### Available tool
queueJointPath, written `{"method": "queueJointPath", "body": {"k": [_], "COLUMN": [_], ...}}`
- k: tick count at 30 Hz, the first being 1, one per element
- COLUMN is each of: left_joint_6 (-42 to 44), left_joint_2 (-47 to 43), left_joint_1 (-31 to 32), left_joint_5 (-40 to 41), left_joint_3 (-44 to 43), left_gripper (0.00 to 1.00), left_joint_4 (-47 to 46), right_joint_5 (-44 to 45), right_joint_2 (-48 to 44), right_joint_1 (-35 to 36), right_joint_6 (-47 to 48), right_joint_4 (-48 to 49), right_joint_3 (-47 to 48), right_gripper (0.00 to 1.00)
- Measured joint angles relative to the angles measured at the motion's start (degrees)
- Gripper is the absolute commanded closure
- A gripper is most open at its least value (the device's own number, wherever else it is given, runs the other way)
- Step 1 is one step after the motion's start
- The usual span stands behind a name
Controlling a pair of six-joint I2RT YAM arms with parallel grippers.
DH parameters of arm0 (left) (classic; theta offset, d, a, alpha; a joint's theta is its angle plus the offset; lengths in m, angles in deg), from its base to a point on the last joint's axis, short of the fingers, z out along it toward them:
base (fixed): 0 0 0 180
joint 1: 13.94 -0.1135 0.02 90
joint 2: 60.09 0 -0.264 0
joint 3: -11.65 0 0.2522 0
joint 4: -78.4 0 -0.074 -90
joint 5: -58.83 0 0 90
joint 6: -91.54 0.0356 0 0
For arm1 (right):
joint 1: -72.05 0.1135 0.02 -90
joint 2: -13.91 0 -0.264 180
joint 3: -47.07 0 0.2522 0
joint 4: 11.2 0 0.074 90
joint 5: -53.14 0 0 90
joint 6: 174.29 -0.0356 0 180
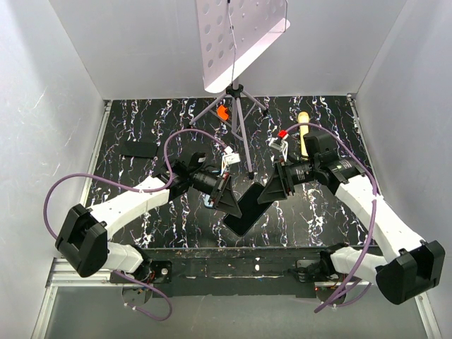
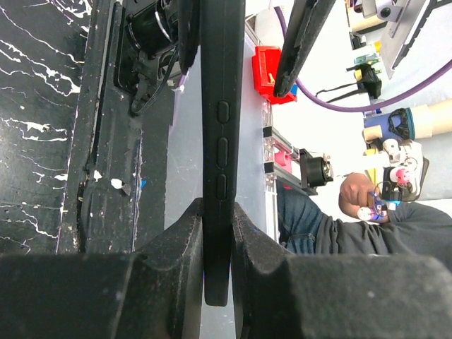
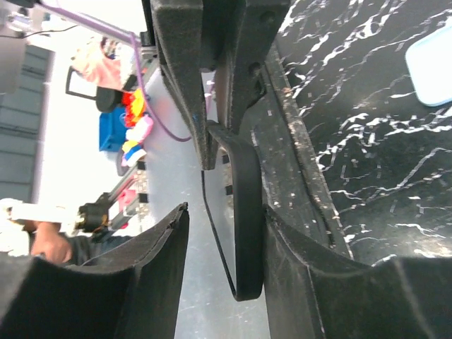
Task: Take the phone out of the phone case
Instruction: Adjust the phone.
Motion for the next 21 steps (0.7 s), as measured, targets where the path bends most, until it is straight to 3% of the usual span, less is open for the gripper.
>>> {"method": "queueJointPath", "body": {"k": [7, 12, 21], "left_joint_6": [-1.05, -3.98, -8.50], "left_joint_2": [-0.11, -0.11, -0.11], "left_joint_1": [0.00, 0.04, 0.02], "left_joint_5": [-1.16, -1.16, -1.01], "left_joint_3": [0.00, 0.02, 0.57], "left_gripper": [1.00, 1.00, 1.00], "left_joint_4": [-1.62, -4.90, -10.71], "right_joint_5": [-6.34, -6.97, -5.35], "right_joint_2": [1.22, -0.31, -6.05], "right_joint_1": [-0.09, -0.09, -0.13], "right_joint_6": [-1.03, -5.35, -21.90], "right_joint_4": [4.07, 11.02, 33.24], "right_joint_3": [-1.03, -4.48, -14.75], "right_gripper": [0.51, 0.67, 0.70]}}
